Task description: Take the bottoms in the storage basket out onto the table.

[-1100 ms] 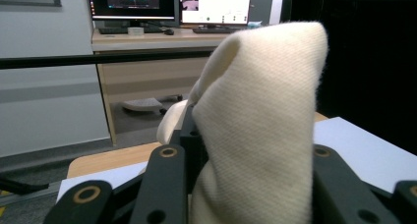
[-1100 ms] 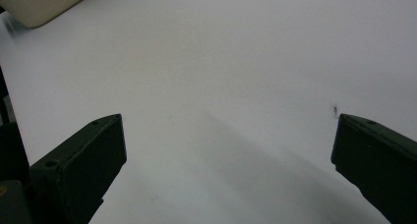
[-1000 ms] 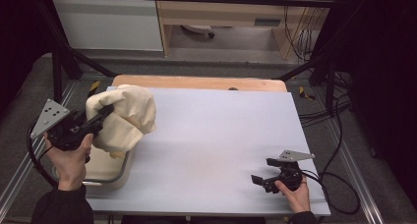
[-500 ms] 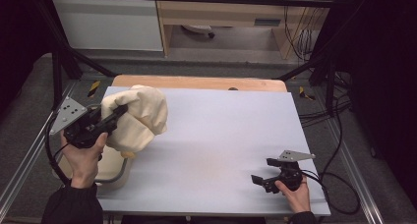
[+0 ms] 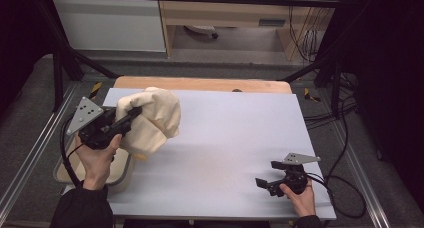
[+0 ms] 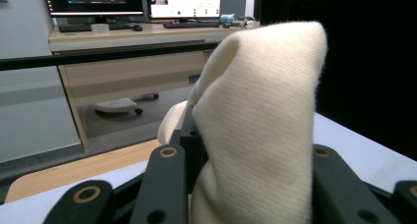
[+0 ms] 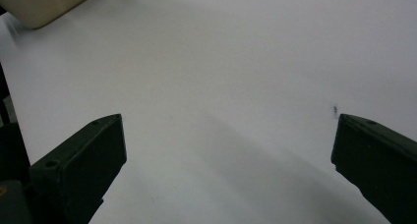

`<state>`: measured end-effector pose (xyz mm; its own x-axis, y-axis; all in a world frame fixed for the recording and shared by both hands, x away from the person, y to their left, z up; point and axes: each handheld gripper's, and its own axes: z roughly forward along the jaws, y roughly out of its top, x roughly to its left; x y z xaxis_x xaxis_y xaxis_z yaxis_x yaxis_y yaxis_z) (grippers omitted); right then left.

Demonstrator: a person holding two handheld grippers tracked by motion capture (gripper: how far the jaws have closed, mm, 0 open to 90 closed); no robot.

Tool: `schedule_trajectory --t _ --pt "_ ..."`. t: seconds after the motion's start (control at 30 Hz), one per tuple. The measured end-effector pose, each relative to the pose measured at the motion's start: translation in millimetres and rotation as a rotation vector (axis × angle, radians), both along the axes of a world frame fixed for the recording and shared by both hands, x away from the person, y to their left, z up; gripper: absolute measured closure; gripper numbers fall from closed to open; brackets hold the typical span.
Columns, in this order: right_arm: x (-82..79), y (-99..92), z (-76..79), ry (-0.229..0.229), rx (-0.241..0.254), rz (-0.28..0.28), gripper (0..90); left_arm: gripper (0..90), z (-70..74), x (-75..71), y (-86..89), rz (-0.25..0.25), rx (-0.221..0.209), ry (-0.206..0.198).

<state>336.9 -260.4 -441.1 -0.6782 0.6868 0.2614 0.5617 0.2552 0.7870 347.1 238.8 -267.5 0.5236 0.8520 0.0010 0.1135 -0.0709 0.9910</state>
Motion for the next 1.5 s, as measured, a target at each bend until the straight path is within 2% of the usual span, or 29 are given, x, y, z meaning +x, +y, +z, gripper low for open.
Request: schedule_trajectory --t 0.37,0.7,1.5 --pt "0.2 0.2 -0.3 -0.001 -0.001 0.002 0.5 66.8 -3.6 3.6 -18.2 -0.036 0.003 0.012" --pt "0.1 0.3 -0.4 -0.003 -0.001 0.001 0.5 66.7 -8.2 6.8 -32.6 -0.06 0.022 0.022" --pt "-0.1 0.0 -0.1 -0.001 -0.003 0.001 0.5 66.8 -25.6 21.5 -74.5 -0.121 0.067 0.08"
